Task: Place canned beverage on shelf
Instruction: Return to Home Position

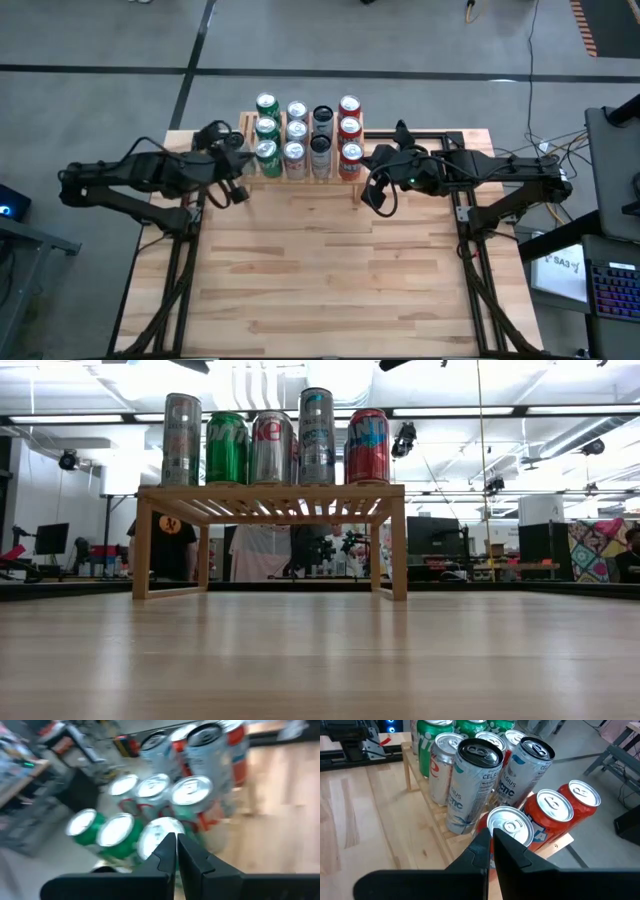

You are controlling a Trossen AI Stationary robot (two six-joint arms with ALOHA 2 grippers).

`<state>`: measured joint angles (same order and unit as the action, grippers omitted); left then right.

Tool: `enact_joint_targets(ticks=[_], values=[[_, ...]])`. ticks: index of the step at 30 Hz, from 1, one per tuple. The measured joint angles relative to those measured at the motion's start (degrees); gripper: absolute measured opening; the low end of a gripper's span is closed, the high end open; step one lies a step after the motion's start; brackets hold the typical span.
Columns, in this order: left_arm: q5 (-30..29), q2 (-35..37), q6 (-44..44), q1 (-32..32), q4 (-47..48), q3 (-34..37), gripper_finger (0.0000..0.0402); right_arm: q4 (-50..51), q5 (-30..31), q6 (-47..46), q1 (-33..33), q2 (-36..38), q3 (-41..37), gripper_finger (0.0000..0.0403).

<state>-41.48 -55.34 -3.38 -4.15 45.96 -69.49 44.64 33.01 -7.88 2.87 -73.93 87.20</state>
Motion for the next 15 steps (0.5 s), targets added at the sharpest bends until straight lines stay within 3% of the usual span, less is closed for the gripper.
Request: enact_joint_targets(ticks=[4,8,15], values=[[8.1,1.4,2.4,-0.1,-0.1,0.0,0.0000,-0.3,0.0,0.2,0.7,0.0,0.0,0.0009],[12.5,1.8,3.7,-0.8,-1.2,0.6,0.0000,-0.6,0.0,0.4,2.5,0.0,0.0,0.0009],[12.1,4.3,8.1,-9.2,-8.8,9.1,0.0000,-5.6,0.0,1.8,7.4,0.0,-2.2,0.0009]])
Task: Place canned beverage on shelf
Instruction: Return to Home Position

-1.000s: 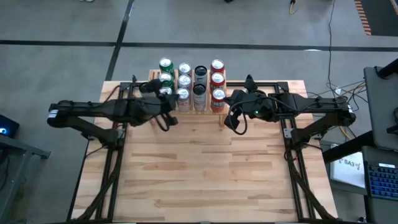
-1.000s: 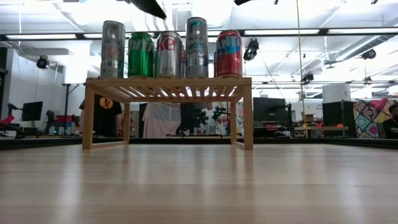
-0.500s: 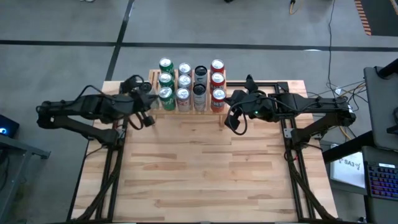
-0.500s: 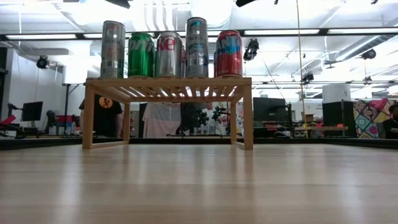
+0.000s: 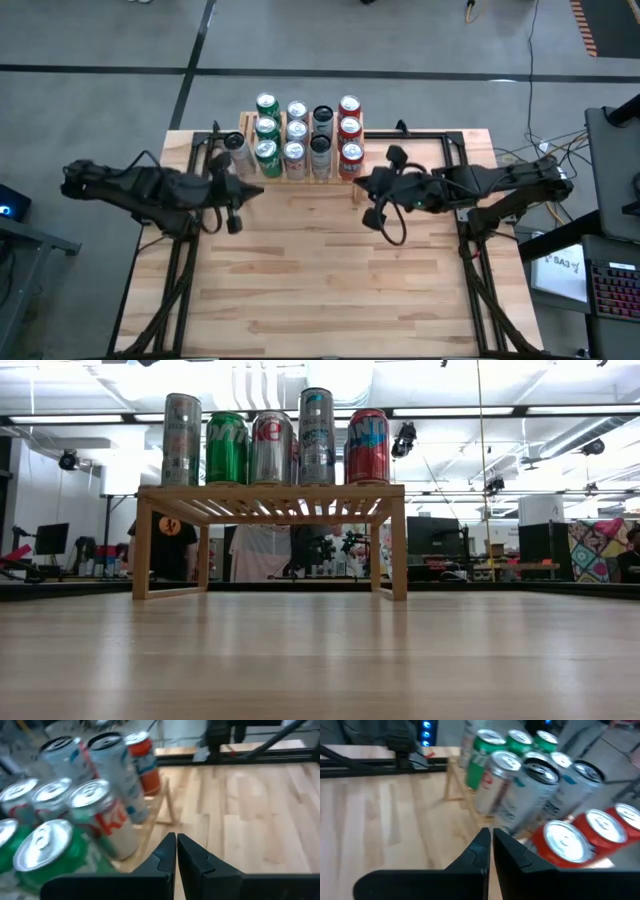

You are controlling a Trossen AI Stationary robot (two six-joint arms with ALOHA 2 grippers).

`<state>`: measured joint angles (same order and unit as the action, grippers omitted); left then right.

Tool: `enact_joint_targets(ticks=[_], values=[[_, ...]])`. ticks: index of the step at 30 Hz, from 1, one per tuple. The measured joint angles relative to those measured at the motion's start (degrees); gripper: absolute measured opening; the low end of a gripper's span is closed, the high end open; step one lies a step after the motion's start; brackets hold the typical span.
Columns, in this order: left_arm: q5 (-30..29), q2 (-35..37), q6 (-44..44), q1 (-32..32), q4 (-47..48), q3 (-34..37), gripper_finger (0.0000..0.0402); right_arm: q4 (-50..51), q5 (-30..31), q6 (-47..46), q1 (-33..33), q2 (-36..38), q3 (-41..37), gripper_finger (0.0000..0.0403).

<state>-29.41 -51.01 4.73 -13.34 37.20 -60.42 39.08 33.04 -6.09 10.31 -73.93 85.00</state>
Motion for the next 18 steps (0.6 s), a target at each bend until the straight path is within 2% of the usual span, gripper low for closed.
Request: enact_joint_targets(ticks=[5,11,15,18], values=[[-2.3,1.7,-7.0,-5.8,-7.4,3.2,0.0000,-3.3,0.0,-0.6,3.1,0.0,-2.6,0.0009],[1.7,3.8,-7.9,-11.9,-3.8,3.4,0.0000,-8.2,-0.7,-1.4,7.1,0.1,-6.9,0.0009],[1.6,5.8,-5.5,-16.3,-1.9,4.5,0.0000,-15.9,-5.8,0.0,9.3,0.5,-10.9,0.0009],[1.6,7.8,-6.6,-18.8,-6.8,7.8,0.0000,-21.8,-10.6,2.0,10.3,0.5,-13.9,0.0009]])
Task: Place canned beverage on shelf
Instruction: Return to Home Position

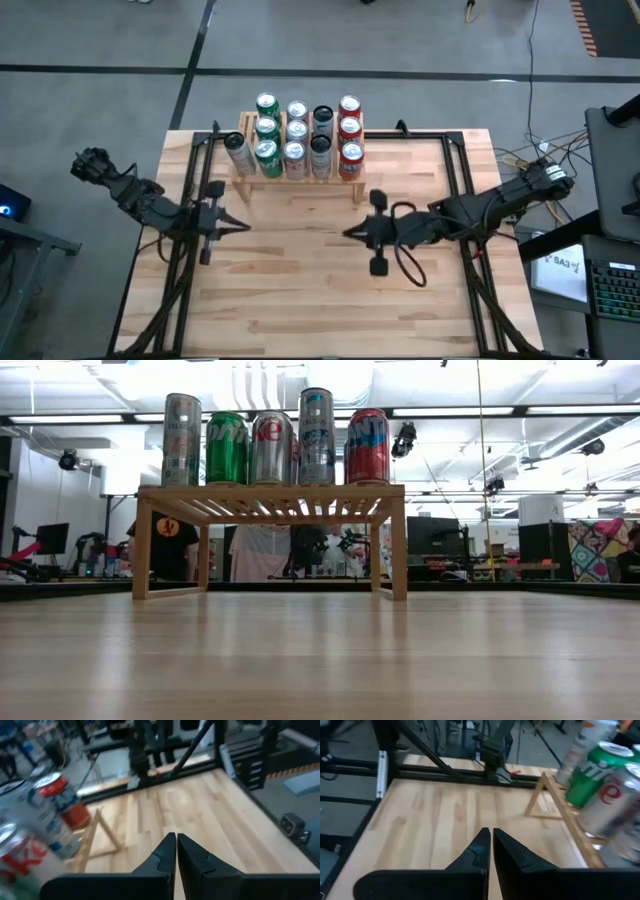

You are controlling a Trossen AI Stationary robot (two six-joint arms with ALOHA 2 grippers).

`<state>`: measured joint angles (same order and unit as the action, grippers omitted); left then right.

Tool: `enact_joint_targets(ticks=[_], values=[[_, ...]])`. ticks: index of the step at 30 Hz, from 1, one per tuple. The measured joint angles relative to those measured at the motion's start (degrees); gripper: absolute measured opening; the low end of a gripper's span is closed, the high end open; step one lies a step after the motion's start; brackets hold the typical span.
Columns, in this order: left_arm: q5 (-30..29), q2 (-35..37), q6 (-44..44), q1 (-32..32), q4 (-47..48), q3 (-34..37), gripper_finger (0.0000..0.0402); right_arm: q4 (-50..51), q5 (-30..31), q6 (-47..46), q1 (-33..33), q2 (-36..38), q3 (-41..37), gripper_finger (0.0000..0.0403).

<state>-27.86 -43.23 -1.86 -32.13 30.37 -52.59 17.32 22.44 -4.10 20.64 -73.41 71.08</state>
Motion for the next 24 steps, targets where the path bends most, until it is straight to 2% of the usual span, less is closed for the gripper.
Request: enact_joint_targets(ticks=[6,11,18,24], values=[[0.0,5.2,-2.2,-2.1,-12.0,10.2,0.0000,-8.6,-0.4,0.7,0.9,1.2,-6.2,0.0009],[0.0,10.3,-2.2,-2.1,-18.5,17.6,0.0000,-17.5,-2.5,1.1,0.9,5.2,-14.2,0.0009],[0.0,18.2,-4.0,-2.1,-25.8,25.4,0.0000,-28.2,-4.9,1.4,0.9,13.5,-25.5,0.0009],[-0.1,26.5,-7.6,-2.0,-25.9,28.6,0.0000,-28.8,-4.4,3.6,0.7,23.2,-31.8,0.0009]])
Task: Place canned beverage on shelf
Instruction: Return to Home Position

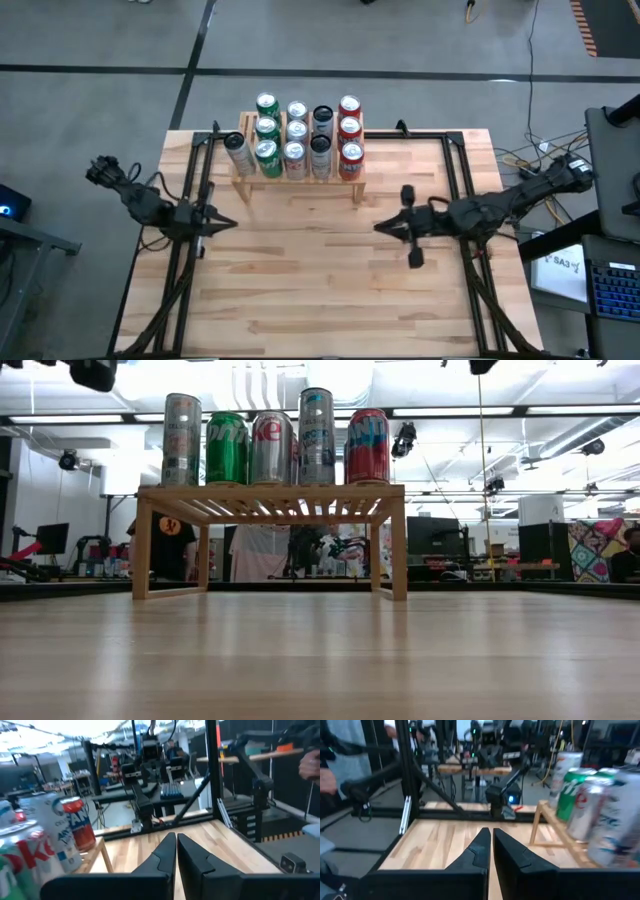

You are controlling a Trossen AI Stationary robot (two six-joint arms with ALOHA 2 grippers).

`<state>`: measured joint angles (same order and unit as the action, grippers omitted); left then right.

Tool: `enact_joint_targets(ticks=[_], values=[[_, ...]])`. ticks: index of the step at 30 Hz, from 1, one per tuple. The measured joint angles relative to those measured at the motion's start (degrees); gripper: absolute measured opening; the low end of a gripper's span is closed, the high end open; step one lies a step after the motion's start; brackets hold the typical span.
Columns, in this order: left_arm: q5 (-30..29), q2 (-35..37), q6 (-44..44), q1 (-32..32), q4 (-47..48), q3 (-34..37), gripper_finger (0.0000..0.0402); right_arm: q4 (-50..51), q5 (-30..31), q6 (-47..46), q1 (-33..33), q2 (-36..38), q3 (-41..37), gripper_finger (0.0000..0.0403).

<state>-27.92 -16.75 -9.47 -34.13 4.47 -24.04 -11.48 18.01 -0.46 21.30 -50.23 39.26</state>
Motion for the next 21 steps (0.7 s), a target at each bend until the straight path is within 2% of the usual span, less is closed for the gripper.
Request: enact_joint_targets(ticks=[10,21], values=[[0.0,16.8,-2.1,0.0,-0.2,7.0,0.0000,-3.1,0.0,1.9,-3.2,19.1,-11.4,0.0009],[-2.7,16.8,-2.7,0.3,-2.0,10.8,0.0000,-3.9,-2.0,0.9,-9.0,38.3,-23.8,0.0009]])
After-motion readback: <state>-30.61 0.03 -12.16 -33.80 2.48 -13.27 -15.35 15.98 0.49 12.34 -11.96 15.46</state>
